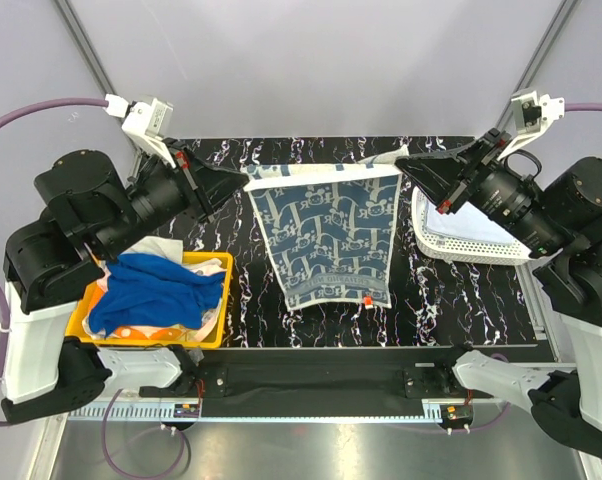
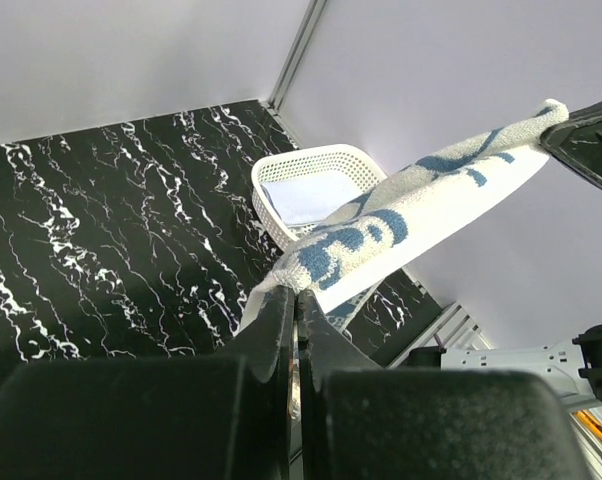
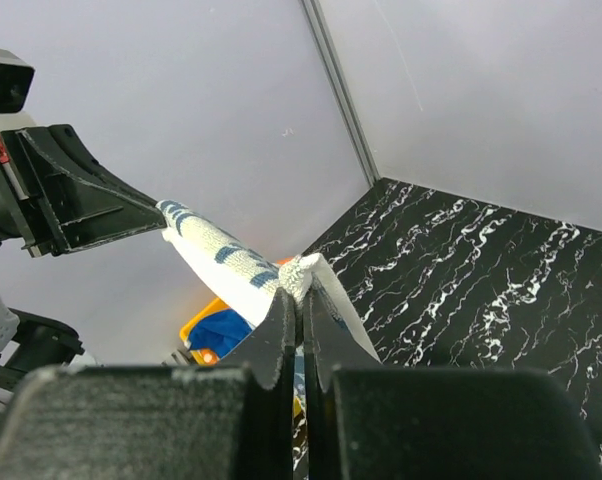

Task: Fold and stack the towels
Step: Flatten out the crumpled towel, then fold the towel

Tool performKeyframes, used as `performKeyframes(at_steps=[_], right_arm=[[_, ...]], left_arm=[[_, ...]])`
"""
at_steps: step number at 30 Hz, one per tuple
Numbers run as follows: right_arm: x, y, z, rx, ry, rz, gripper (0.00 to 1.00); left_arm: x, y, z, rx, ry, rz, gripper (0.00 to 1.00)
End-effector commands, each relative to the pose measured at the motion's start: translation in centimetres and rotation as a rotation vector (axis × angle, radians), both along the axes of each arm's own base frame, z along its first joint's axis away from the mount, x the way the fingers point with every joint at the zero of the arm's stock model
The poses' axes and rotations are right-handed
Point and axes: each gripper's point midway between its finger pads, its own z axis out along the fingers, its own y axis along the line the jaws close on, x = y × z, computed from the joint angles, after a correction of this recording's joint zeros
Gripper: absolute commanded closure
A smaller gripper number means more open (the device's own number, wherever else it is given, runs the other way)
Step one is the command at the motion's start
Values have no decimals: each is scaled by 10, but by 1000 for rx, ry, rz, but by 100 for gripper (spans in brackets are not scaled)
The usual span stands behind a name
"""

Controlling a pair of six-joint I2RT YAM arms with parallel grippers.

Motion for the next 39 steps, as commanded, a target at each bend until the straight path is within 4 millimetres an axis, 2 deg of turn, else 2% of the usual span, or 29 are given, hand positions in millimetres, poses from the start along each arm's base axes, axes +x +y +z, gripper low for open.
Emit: performKeyframes(at_steps=[1,3,4,5,6,7,8,9,10,11,12,14,15,16,17,18,19,20,21,22,23,27,28,29,30,31,32,34,39], right_arm=[[0,-8,9,16,-11,-38,100],[20,-4,-8,-15,41,-87,100],[29,-3,-16,-31,61,-106,100],[39,1,-29,-56,92,-122,100],[57,4,-42,-83,126,-168,100],[69,5,-53,-113,145,-194,100],[80,10,-67,-143,172,-203,100],[104,15,-86,-181,208,-255,100],[117,19,-96,-217,210,-267,100],[147,26,-122,-255,257,-281,100],[165,25,-133,-265,279,-288,100],[199,27,-158,-259,332,-257,100],[238,19,-184,-257,375,-266,100],[256,16,-198,-257,399,-276,100],[286,13,-224,-273,447,-293,100],[306,0,-232,-260,460,-310,100],[320,-4,-241,-234,496,-313,100],[342,-5,-257,-224,530,-309,100],[351,-11,-263,-210,553,-298,100],[358,-11,-270,-204,571,-297,100],[369,-10,-278,-205,586,-293,100],[369,-7,-303,-223,650,-268,100],[363,-7,-322,-230,693,-264,100],[359,-8,-321,-224,694,-264,100],[356,-7,-326,-221,700,-262,100],[351,-7,-332,-217,719,-257,100],[341,-7,-353,-227,771,-249,100],[327,-5,-357,-209,788,-238,100],[273,-8,-409,-198,904,-233,100]], left_arm=[[8,11,9,-15,-15,71,100],[20,-3,-7,12,27,50,100],[38,0,-9,-13,46,79,100],[37,-14,-17,-27,80,-18,100],[54,-20,-42,-17,149,-18,100],[76,-12,-43,-35,141,27,100],[84,-15,-51,-37,164,6,100],[109,-21,-81,-12,238,11,100],[134,-12,-84,-42,243,48,100],[146,-16,-97,-50,280,15,100],[171,-21,-122,-49,345,20,100],[212,-13,-138,-57,357,60,100],[227,-12,-147,-54,370,73,100],[261,-9,-164,-52,395,99,100],[277,-8,-171,-56,407,106,100],[294,-8,-178,-58,416,105,100],[320,-8,-215,-44,494,116,100],[336,-10,-203,-54,462,110,100],[345,-11,-213,-55,492,109,100],[362,-13,-245,-40,550,115,100],[369,-14,-236,-47,524,115,100],[375,-11,-275,-23,599,133,100],[373,-10,-282,-19,605,138,100],[367,-8,-272,-25,583,143,100],[359,-7,-301,-15,636,150,100],[354,-4,-306,-14,644,155,100],[348,-2,-315,-6,667,165,100],[327,0,-337,2,725,168,100],[281,4,-383,27,822,187,100]])
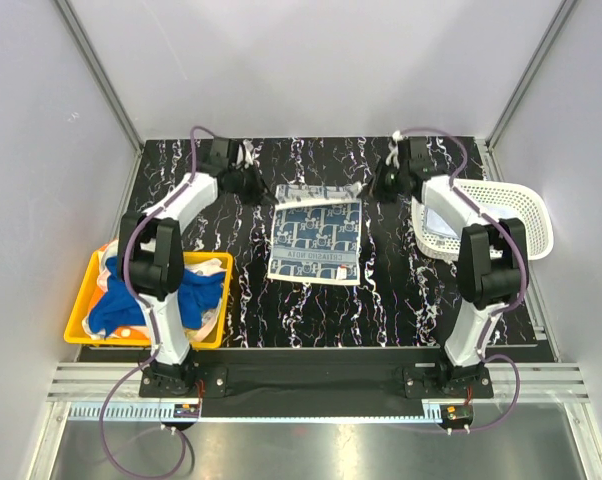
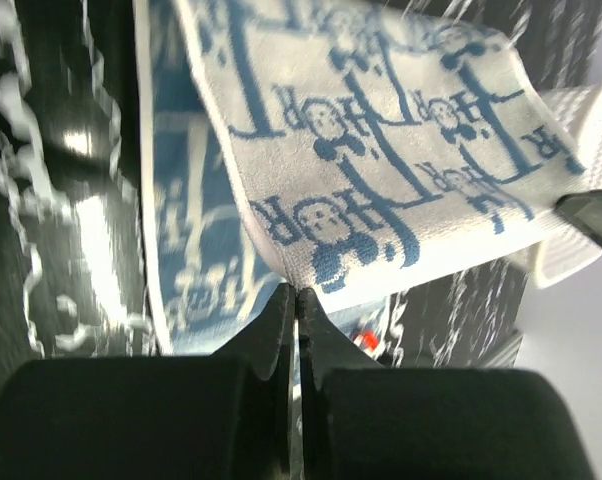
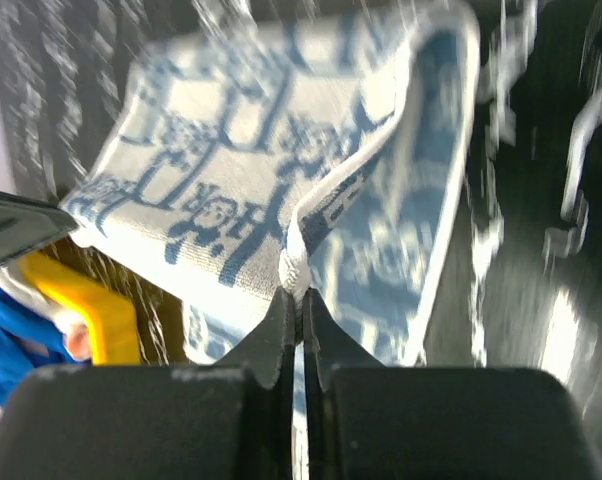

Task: Fold and stack the towels
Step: Fold the towel

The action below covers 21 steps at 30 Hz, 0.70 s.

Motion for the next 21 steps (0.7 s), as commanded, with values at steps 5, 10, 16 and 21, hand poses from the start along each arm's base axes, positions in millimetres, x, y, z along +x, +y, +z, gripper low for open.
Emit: performKeyframes(at_steps=[5,10,16,21], right_arm=[[-59,7,-45,-3,77,-18,100],[-77,13,-76,-5,145,-17,100],[-78,11,-84,-11,153,-28,100],[-78,11,-88,-11,160,-34,100]], left_arm=[[-50,10,-34,23,6,27,98],[-71,4,-57,48,51,11,74],[-82,10,-54,91,44,43,51],[-95,3,-60,120,63,48,58]])
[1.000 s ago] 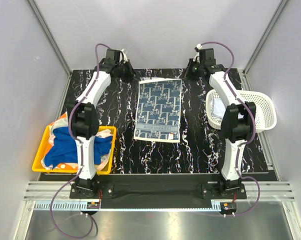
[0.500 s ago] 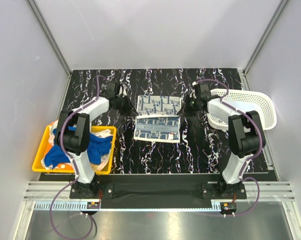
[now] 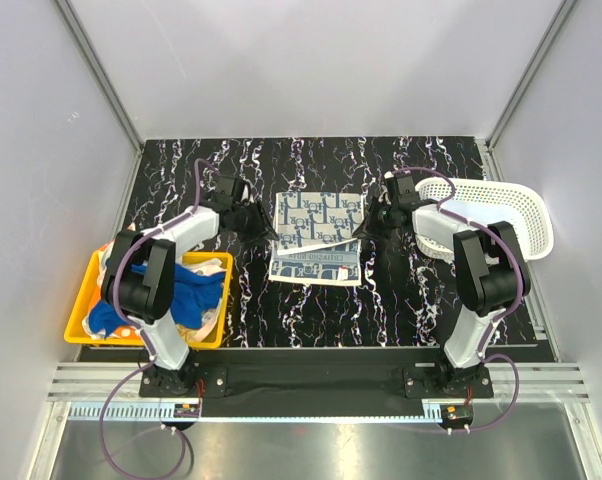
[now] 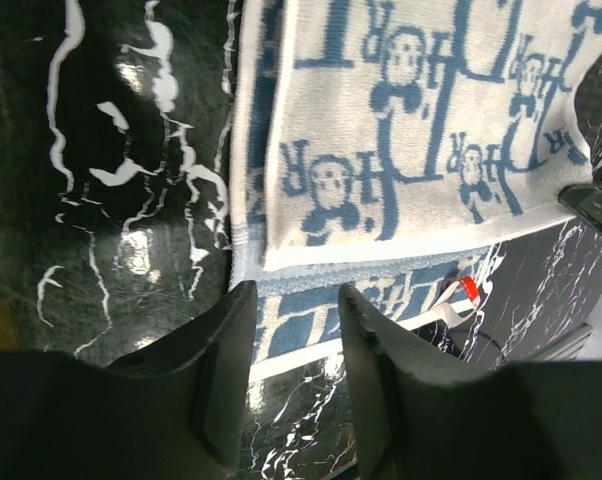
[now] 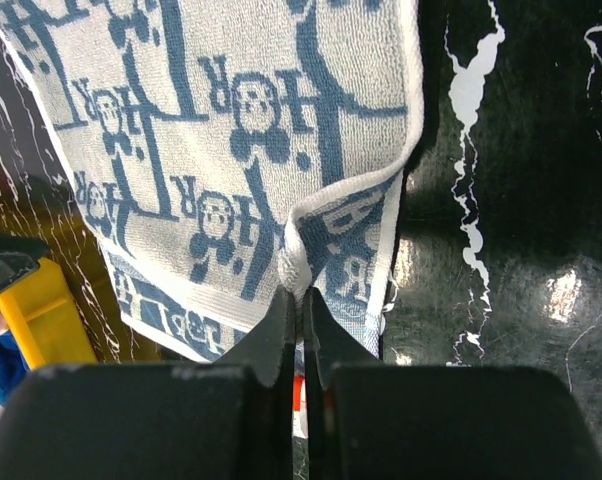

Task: Fold and stack the towels
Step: Fold the towel

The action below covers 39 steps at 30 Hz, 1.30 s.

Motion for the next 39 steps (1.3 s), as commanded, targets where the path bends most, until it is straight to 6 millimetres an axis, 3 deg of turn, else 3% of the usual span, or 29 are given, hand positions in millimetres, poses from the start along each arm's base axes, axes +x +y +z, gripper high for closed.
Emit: performKeyframes(at_steps=[1,10,39], right_arm=[[12,1,10,3,-61,-21,100],[13,0,9,-11,-64,-27,100],[20,0,7,-30,-58,-32,100]], left_arm=[[8,-6,13,22,-73,22,60],[6,-12,-16,141,-9,90,69],[11,-23,-23,230,1,70,67]])
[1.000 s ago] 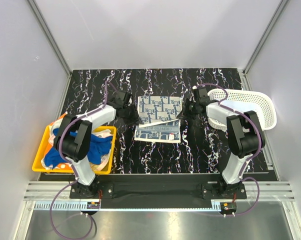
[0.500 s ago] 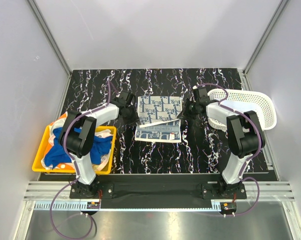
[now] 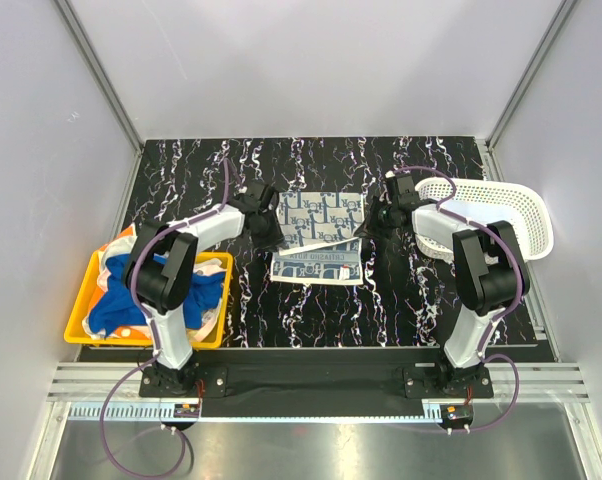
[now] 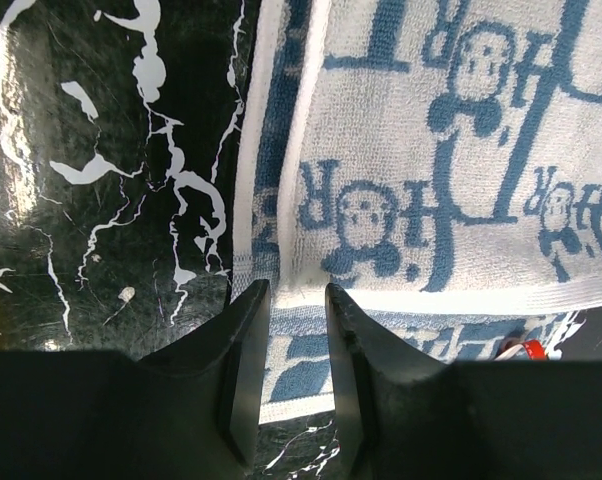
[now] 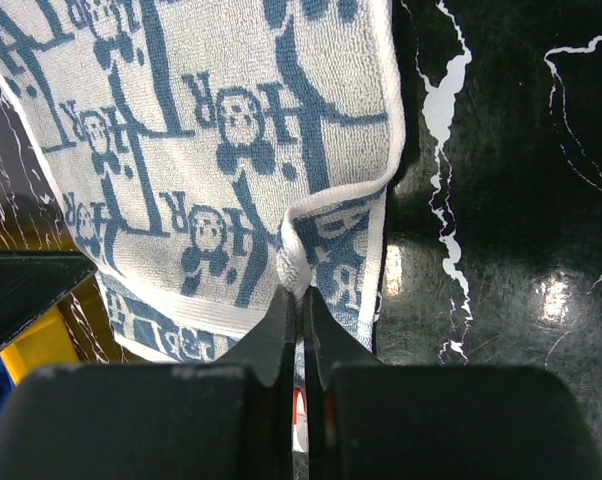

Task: Fold and stack the towels
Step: Fold the towel

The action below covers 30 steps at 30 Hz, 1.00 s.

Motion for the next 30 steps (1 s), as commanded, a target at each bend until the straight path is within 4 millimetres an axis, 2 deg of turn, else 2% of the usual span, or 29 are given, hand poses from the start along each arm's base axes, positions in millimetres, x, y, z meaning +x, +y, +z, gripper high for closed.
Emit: performKeyframes(at_steps=[1,9,15,28,30], right_arm=[[13,4,10,1,-42,-4,100],[13,4,8,-2,-41,-2,100],[13,4,7,-1,-36,-3,100],[12,4,7,-3,-34,0,100],[12,4,8,-3,-36,-1,100]], left_arm=[[14,-2,8,24,-44,9,67],[11,-5,1,37,-26,0,70],[11,-8,2,37,-32,-6,75],[16,-6,10,47,-56,-22,100],[16,-7,13,45,-62,-24,100]])
